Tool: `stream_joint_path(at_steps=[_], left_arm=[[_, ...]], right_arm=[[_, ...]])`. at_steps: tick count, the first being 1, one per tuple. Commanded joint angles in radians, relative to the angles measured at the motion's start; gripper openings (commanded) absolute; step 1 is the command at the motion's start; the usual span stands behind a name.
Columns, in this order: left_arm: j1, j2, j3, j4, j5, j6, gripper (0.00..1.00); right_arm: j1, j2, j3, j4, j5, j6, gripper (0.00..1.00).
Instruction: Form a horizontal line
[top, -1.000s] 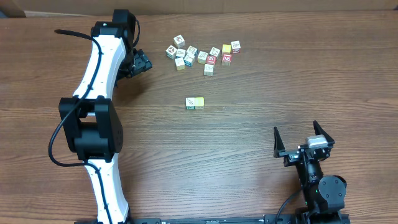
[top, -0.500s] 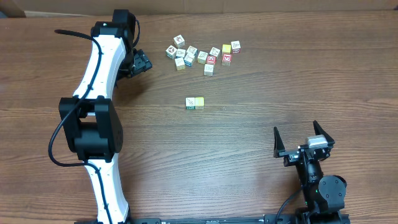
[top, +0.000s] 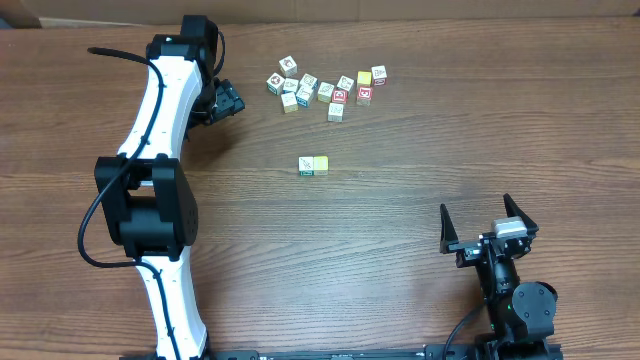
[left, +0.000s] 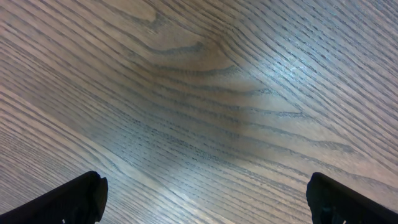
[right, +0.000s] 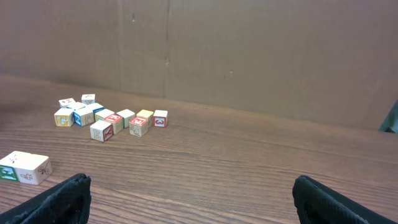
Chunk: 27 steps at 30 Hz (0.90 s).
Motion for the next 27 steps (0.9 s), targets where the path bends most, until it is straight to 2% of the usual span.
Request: stream_joint_path(at_steps=[1,14,16,23,27], left_arm=[[0.0,0.01,0.019,0.0,-0.004,0.009,1.0],[0.0,0.01,0.019,0.0,-0.004,0.009,1.0],[0.0,0.01,0.019,0.0,-0.004,0.009,1.0],[0.0,0.01,0.019,0.0,-0.004,0.009,1.0],[0.0,0.01,0.019,0.0,-0.004,0.009,1.0]], right_arm=[[0.004,-0.01,-0.011,0.005,-0.006,-0.001,1.0],[0.004,-0.01,-0.011,0.005,-0.024,0.024,1.0],[0.004,-0.01,-0.011,0.005,-0.024,0.092,1.0],[0.004,-0.01,-0.011,0.005,-0.024,0.504,1.0],[0.004,-0.01,-0.011,0.005,-0.025,0.6,1.0]])
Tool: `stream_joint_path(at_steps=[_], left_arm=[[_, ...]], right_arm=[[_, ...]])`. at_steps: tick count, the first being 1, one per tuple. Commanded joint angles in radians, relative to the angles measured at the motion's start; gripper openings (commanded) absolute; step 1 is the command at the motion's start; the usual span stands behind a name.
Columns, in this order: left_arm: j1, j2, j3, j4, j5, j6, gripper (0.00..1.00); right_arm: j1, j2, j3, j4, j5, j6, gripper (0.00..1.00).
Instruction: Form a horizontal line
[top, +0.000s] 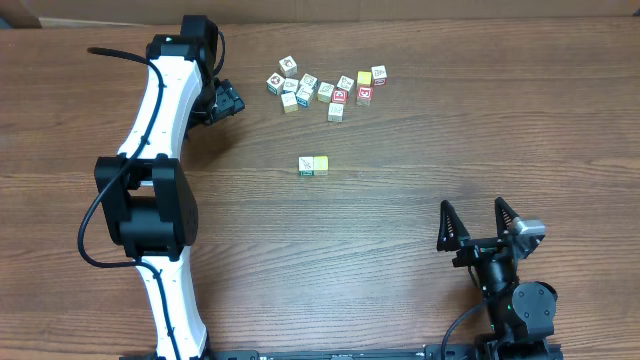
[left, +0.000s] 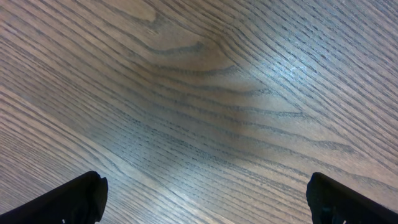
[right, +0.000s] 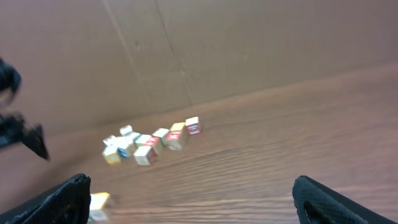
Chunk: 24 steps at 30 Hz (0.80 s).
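Two small blocks, one white and one yellow, lie side by side mid-table in a short row. A loose cluster of several picture blocks lies at the far centre, also blurred in the right wrist view as the block cluster. My left gripper hangs open left of the cluster, its fingertips over bare wood. My right gripper stands open near the front right, empty, far from all blocks.
The wooden table fills the overhead view. A brown cardboard wall stands behind the table. The white left arm stretches along the left side with a black cable beside it.
My right gripper has turned and shifted slightly; its wrist view now points more leftward, blurred, with the left arm's gripper at its left edge. The left arm and all blocks are unchanged.
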Motion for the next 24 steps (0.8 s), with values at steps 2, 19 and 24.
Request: stream_joint_path(at_steps=[2,19,24], left_arm=[[0.0,0.01,0.019,0.0,-0.004,0.008,1.0],[0.0,0.01,0.019,0.0,-0.004,0.008,1.0],[0.0,0.01,0.019,0.0,-0.004,0.008,1.0]], right_arm=[[0.004,-0.01,-0.011,0.006,-0.003,0.154,1.0],[0.004,-0.01,-0.01,0.014,-0.112,0.154,1.0],[0.004,-0.01,-0.005,0.012,-0.15,0.158,1.0]])
